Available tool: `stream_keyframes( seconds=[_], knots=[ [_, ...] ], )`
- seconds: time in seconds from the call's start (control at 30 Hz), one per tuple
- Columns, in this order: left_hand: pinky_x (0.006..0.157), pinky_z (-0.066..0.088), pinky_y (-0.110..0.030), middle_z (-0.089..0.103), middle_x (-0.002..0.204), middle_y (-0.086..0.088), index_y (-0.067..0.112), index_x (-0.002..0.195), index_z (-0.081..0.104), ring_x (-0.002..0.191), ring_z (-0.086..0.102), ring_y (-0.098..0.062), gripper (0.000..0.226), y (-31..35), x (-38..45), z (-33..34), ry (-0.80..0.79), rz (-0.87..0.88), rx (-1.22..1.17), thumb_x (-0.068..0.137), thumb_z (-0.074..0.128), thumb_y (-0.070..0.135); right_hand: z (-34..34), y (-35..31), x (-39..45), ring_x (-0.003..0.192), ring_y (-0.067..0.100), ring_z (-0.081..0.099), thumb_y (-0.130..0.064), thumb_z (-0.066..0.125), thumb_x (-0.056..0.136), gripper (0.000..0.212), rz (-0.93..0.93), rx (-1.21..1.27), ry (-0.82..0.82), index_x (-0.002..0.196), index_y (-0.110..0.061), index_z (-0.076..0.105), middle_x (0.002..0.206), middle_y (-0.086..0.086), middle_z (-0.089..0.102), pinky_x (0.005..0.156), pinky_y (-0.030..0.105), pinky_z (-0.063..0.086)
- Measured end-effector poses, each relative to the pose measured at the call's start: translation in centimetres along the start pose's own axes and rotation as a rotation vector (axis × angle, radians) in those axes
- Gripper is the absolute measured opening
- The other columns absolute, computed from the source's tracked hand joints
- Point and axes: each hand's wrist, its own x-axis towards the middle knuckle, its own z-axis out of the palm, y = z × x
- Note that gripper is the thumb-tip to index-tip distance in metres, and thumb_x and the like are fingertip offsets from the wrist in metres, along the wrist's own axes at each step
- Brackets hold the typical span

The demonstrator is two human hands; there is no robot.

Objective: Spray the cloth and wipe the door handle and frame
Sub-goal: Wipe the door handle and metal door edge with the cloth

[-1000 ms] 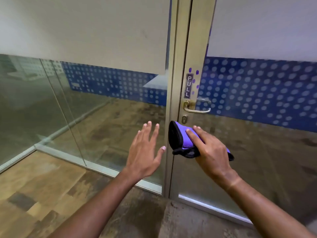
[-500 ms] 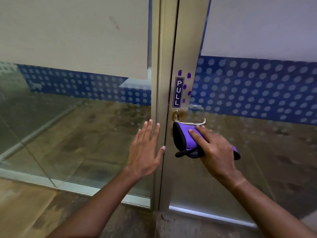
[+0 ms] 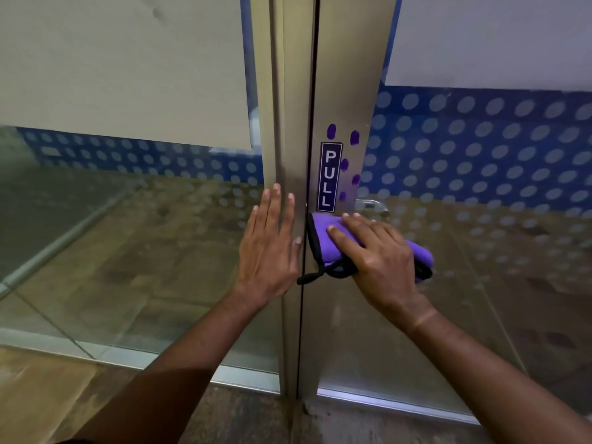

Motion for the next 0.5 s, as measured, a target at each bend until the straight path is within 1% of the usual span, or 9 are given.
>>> stream_keyframes(
  seconds=[0.07,0.17,0.23,0.3,0.33,0.4,0.43,0.5],
  knots=[
    [0.126,0.001,-0.04,-0.003,0.167,-0.015,0.01,0.159,0.003,0.155,-0.007,-0.026,0.077,-0.6,0.7,0.6,0.027,0.005,-0.008,0.092,0.034,0.036,0.8,-0.1,0.4,0.107,0.034,0.066,-0.014,0.06,0.087,0.026,-0.025,-0.022,-0.022,0.11,-0.012,0.073,0.118,0.019,0.068,0.083,0.038,0.05],
    [0.126,-0.003,-0.037,-0.002,0.167,-0.015,0.01,0.159,0.004,0.155,-0.008,-0.024,0.078,-1.3,1.5,1.2,0.06,0.042,-0.029,0.091,0.035,0.034,1.7,-0.6,0.8,0.104,0.033,0.067,-0.019,0.054,0.086,0.03,-0.05,-0.066,-0.121,0.108,-0.014,0.074,0.115,0.019,0.069,0.084,0.036,0.051],
    [0.126,-0.001,-0.038,0.001,0.167,-0.017,0.007,0.158,0.007,0.155,-0.007,-0.026,0.078,-1.7,2.2,1.6,0.081,0.079,-0.035,0.091,0.037,0.032,2.1,-1.0,1.3,0.1,0.033,0.068,-0.019,0.059,0.083,0.029,-0.007,-0.07,-0.173,0.107,-0.015,0.074,0.113,0.019,0.07,0.082,0.036,0.052],
    [0.126,0.004,-0.041,0.007,0.165,-0.02,0.004,0.157,0.012,0.154,-0.004,-0.026,0.076,-1.8,3.0,1.8,0.119,0.108,-0.058,0.09,0.037,0.03,2.1,-1.3,1.7,0.098,0.034,0.068,-0.02,0.067,0.078,0.031,0.044,-0.067,-0.236,0.108,-0.015,0.074,0.111,0.019,0.07,0.08,0.037,0.052],
    [0.126,0.007,-0.043,0.009,0.165,-0.022,0.003,0.156,0.015,0.154,-0.003,-0.025,0.075,-1.9,3.4,1.8,0.136,0.12,-0.078,0.09,0.038,0.03,2.0,-1.4,2.0,0.097,0.035,0.068,-0.019,0.072,0.075,0.034,0.056,-0.066,-0.282,0.109,-0.015,0.073,0.111,0.019,0.07,0.08,0.038,0.053],
    [0.125,0.011,-0.045,0.013,0.163,-0.023,-0.001,0.155,0.019,0.153,-0.003,-0.023,0.074,-2.0,4.3,1.8,0.175,0.153,-0.118,0.09,0.039,0.029,1.6,-1.5,2.3,0.098,0.036,0.067,-0.019,0.08,0.064,0.048,0.082,-0.052,-0.413,0.111,-0.015,0.071,0.114,0.02,0.069,0.082,0.039,0.052],
    [0.125,0.012,-0.046,0.015,0.163,-0.025,-0.002,0.154,0.021,0.153,-0.002,-0.023,0.073,-2.1,4.7,1.8,0.197,0.177,-0.127,0.09,0.04,0.029,1.3,-1.6,2.4,0.1,0.036,0.065,-0.024,0.08,0.059,0.056,0.102,-0.042,-0.486,0.114,-0.016,0.069,0.117,0.019,0.067,0.084,0.039,0.05],
    [0.125,0.014,-0.049,0.016,0.162,-0.026,-0.003,0.153,0.022,0.153,-0.002,-0.023,0.071,-2.3,5.3,1.9,0.229,0.221,-0.137,0.092,0.042,0.026,0.8,-1.9,2.3,0.107,0.035,0.06,-0.038,0.069,0.056,0.067,0.122,-0.038,-0.587,0.12,-0.017,0.063,0.124,0.017,0.063,0.088,0.039,0.045]
  ],
)
